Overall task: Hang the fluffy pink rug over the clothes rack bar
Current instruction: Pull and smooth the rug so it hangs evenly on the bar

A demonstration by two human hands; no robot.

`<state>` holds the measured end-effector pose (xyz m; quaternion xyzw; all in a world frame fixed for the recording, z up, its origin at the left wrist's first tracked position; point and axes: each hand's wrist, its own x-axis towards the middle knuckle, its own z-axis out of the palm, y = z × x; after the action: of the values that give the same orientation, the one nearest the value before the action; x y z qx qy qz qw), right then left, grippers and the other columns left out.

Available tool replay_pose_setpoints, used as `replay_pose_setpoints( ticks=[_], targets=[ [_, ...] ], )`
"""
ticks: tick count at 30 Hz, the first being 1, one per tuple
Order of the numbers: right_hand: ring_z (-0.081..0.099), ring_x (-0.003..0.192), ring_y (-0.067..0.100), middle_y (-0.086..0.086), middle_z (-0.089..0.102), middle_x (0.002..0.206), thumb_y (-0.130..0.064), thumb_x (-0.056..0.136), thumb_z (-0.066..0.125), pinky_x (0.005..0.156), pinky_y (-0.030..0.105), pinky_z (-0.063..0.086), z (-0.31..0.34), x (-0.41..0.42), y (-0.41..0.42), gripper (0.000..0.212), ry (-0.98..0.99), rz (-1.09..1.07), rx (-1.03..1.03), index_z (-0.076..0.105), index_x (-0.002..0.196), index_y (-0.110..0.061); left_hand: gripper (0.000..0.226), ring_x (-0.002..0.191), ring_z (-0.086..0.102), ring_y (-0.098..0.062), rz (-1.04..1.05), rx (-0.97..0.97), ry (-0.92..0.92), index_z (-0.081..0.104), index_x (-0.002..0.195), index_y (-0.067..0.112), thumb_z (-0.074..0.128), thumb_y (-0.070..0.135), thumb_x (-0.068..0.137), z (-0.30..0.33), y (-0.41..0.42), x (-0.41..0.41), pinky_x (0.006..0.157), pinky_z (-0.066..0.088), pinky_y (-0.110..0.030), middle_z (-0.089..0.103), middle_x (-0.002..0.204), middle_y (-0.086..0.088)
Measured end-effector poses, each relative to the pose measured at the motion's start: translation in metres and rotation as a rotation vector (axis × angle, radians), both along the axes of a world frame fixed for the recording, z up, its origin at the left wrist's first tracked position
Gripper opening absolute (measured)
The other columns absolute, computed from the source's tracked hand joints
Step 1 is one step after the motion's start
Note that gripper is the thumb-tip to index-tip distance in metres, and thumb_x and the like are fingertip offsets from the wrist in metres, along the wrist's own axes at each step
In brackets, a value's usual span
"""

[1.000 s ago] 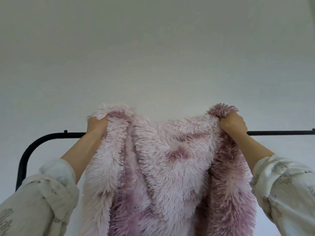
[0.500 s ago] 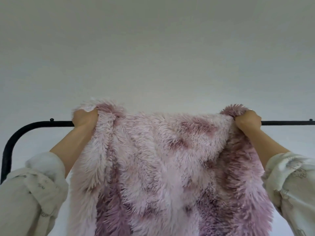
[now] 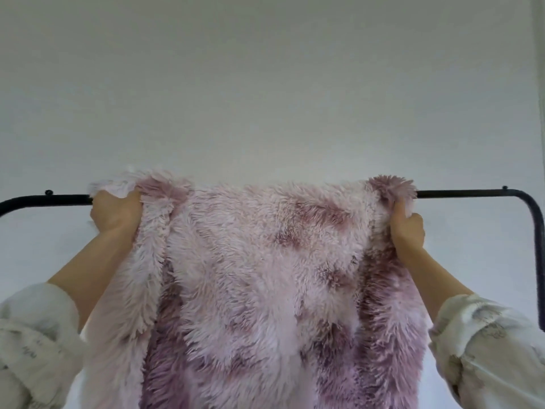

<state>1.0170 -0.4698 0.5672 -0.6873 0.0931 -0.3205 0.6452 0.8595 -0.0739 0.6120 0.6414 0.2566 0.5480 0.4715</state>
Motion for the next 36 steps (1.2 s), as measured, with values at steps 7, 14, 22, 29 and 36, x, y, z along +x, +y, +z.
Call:
replay_pose_setpoints(
  ticks=[7,14,22,29,36],
  targets=[
    [0.053,0.113,0.042,0.026,0.057,0.123,-0.024,0.095,0.042,0.097,0.046,0.043,-0.005,-0.005,-0.018,0.042,0.075,-0.027,-0.037,0.051,0.123,0.006,0.072,0.141,0.028,-0.030,-0.107,0.011,-0.074,0.016,0.147,0.004,0.049,0.036,0.092,-0.029,0.012,0.001,0.116,0.024,-0.040,0.027,0.154,-0.014],
    [0.040,0.129,0.041,0.023,0.042,0.140,-0.023,0.097,0.032,0.106,0.052,0.035,-0.007,-0.027,0.010,0.047,0.031,-0.160,-0.293,0.037,0.139,-0.002,0.071,0.123,0.050,-0.027,-0.248,-0.047,-0.228,0.037,0.141,0.008,0.048,0.049,0.084,-0.038,0.013,0.002,0.104,0.040,-0.039,0.046,0.141,-0.011],
    [0.025,0.141,0.033,0.017,0.028,0.152,-0.023,0.094,0.040,0.117,0.046,0.021,-0.024,-0.071,0.108,0.052,-0.258,-0.104,-0.755,0.032,0.143,-0.009,0.022,0.042,0.042,-0.012,-0.497,-0.121,-0.127,0.051,0.065,0.019,0.058,0.031,0.083,-0.051,0.031,-0.024,0.042,0.033,-0.019,0.051,0.040,0.007],
    [0.041,0.132,0.034,0.015,0.048,0.139,-0.025,0.087,0.035,0.109,0.051,0.030,-0.012,-0.136,0.251,0.050,-0.638,0.117,-1.134,0.049,0.134,-0.013,0.016,0.074,0.053,-0.019,-0.509,0.133,-0.005,0.063,0.082,0.010,0.062,0.026,0.086,-0.046,0.070,-0.054,0.069,0.040,-0.026,0.057,0.081,-0.009],
    [0.025,0.142,0.025,0.005,0.030,0.153,-0.034,0.098,0.032,0.116,0.051,0.017,0.010,-0.146,0.339,0.052,-0.520,0.164,-1.145,0.027,0.147,-0.018,0.080,0.113,0.059,-0.031,-0.629,0.017,-0.145,0.052,0.127,-0.001,0.076,0.042,0.064,0.011,0.142,-0.056,0.099,0.047,-0.046,0.059,0.128,-0.016]
  ],
)
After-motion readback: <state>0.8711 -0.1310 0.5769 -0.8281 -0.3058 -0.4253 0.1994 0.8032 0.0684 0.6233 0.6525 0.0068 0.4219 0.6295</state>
